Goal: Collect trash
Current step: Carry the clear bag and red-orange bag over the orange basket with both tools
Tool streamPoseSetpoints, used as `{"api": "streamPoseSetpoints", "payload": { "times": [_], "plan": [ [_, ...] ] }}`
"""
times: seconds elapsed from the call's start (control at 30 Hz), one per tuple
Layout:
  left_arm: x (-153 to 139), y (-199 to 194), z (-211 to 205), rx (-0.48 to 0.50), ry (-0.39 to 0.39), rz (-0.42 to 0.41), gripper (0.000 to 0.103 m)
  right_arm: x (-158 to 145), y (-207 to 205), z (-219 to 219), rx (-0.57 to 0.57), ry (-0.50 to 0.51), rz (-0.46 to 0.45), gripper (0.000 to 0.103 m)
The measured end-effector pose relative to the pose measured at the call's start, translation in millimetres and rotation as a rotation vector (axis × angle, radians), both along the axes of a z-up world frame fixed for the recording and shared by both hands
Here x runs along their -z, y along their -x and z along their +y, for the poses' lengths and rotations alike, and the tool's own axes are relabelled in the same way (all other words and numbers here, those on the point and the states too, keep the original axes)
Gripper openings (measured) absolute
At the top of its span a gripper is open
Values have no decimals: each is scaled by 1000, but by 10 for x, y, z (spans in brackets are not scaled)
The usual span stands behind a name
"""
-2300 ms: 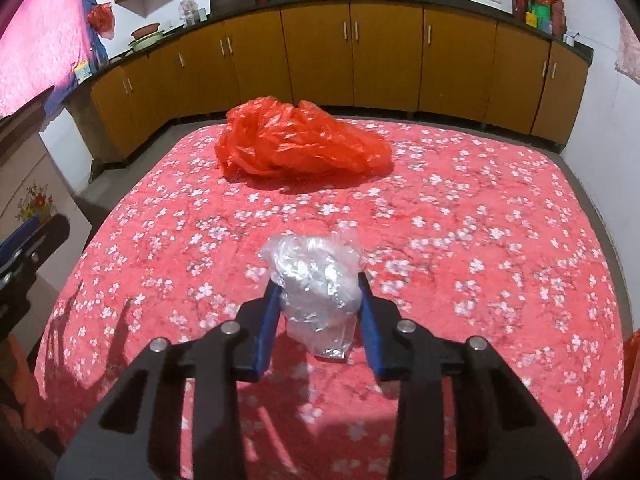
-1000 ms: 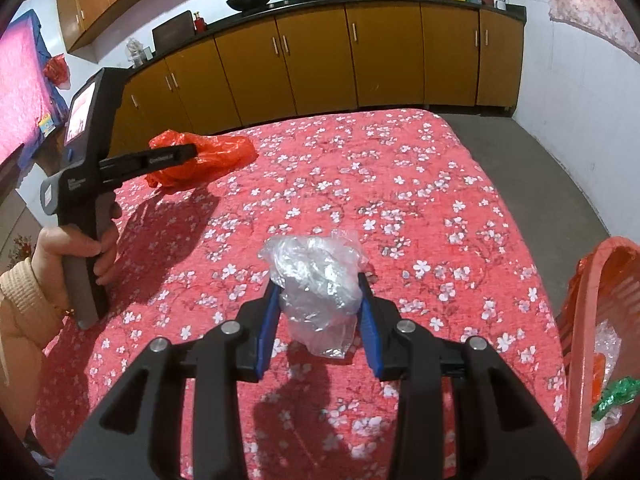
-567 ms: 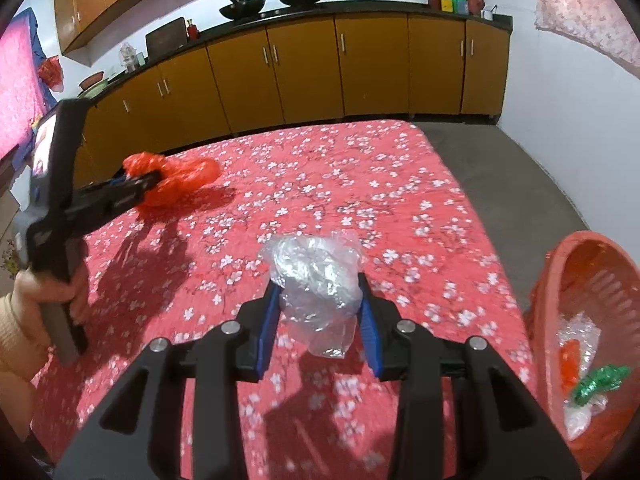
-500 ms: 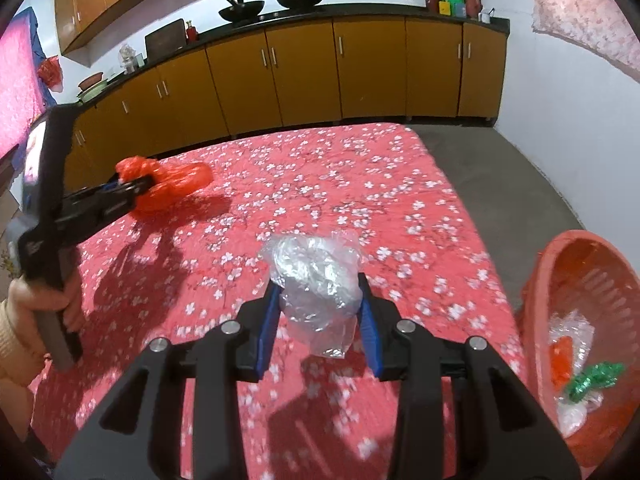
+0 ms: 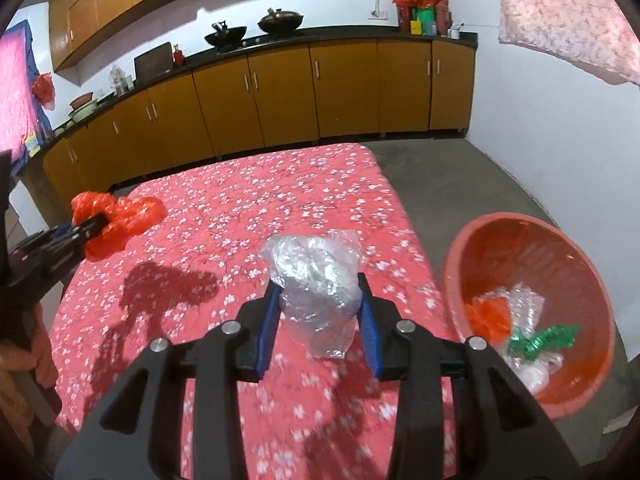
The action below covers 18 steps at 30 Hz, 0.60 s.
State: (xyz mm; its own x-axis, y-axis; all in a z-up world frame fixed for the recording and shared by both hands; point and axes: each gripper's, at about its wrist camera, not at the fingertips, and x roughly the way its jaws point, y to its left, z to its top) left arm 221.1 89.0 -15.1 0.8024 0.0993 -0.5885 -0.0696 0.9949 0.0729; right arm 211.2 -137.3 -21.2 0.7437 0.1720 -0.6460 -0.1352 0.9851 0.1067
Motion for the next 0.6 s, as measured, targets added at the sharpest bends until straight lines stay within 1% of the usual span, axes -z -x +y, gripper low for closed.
{"api": "streamPoseSetpoints", "payload": {
  "times": [0.3,0.6],
  "plan": [
    [-132,397,-340,25,12,-19,27,-137,387,-322,40,-11,-29,36],
    [-180,556,-721,85,22,-28,27,-230,590,-620,76,-1,-56,36]
  ]
}}
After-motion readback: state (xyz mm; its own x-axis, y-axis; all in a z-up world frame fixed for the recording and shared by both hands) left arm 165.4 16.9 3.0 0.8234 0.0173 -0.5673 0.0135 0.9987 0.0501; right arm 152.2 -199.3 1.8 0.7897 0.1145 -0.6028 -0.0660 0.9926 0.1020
